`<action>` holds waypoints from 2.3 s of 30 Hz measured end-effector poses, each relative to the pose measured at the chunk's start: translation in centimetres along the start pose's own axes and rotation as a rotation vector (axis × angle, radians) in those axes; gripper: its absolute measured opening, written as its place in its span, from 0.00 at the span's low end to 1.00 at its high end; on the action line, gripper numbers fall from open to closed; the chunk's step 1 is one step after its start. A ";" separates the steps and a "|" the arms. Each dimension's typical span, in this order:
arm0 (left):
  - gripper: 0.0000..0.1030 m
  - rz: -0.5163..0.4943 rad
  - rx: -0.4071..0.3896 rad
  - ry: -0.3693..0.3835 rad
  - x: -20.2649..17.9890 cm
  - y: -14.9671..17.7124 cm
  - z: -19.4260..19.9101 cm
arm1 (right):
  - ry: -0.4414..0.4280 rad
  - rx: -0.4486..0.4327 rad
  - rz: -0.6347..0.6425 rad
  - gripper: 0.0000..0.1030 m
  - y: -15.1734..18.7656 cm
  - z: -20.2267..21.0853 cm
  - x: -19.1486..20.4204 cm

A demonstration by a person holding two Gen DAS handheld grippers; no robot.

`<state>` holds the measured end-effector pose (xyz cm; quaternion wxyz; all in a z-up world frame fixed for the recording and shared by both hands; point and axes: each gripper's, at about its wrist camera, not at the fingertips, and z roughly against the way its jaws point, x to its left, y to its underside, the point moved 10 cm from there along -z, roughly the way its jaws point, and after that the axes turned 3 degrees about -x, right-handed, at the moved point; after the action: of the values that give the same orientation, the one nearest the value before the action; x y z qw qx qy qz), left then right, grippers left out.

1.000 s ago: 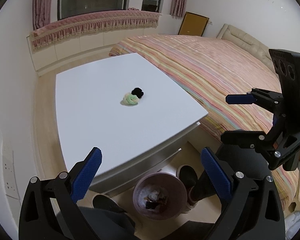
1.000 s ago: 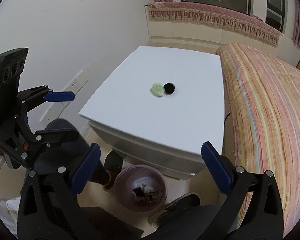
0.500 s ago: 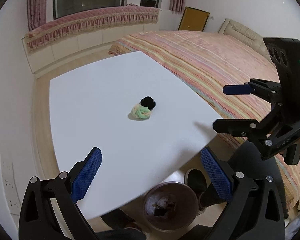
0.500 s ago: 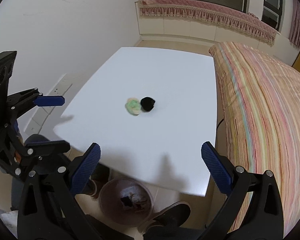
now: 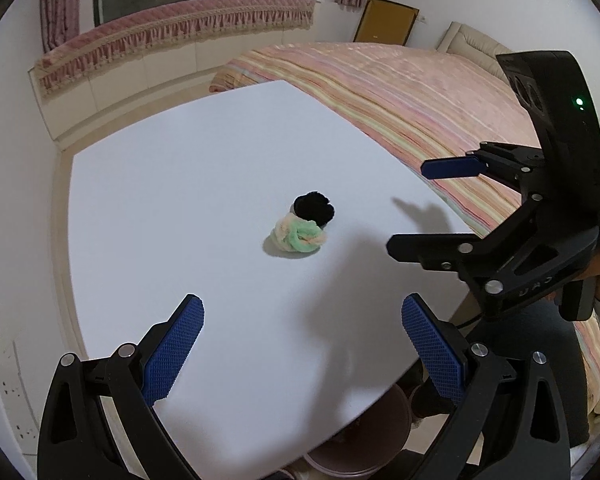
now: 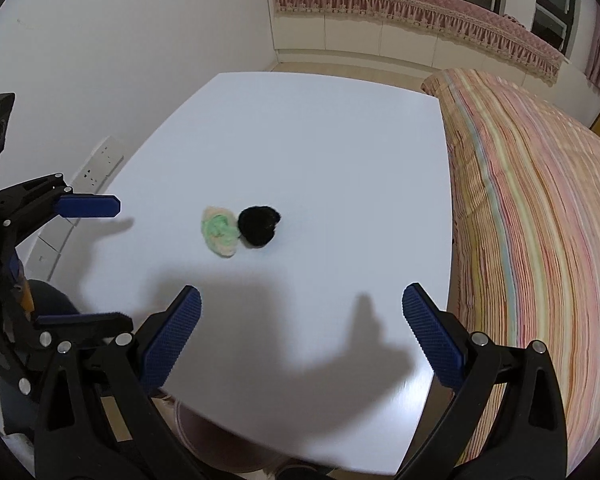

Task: Collect trash
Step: 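Move both open tools back over the table to the green item and black ball, then grasp the green fuzzy item with the left tool while the right tool grips the black ball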

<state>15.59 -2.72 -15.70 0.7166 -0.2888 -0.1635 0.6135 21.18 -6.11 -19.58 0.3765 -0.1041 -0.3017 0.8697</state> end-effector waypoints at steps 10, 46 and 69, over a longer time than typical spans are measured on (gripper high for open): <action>0.93 -0.007 0.017 0.013 0.6 -0.3 -1.8 | 0.016 0.013 0.028 0.96 -1.0 -2.9 -1.0; 0.93 -0.027 -0.010 0.036 0.7 -2.2 -4.8 | -0.029 -0.040 0.125 0.25 -4.6 -5.4 -1.0; 0.26 -0.017 -0.001 0.036 1.0 -2.6 -4.5 | -0.043 -0.035 0.096 0.17 -4.6 -5.3 -1.5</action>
<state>20.50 -2.95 -17.73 0.7243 -0.2990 -0.1532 0.6020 27.08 -2.42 -21.09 0.3257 -0.1063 -0.3197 0.8834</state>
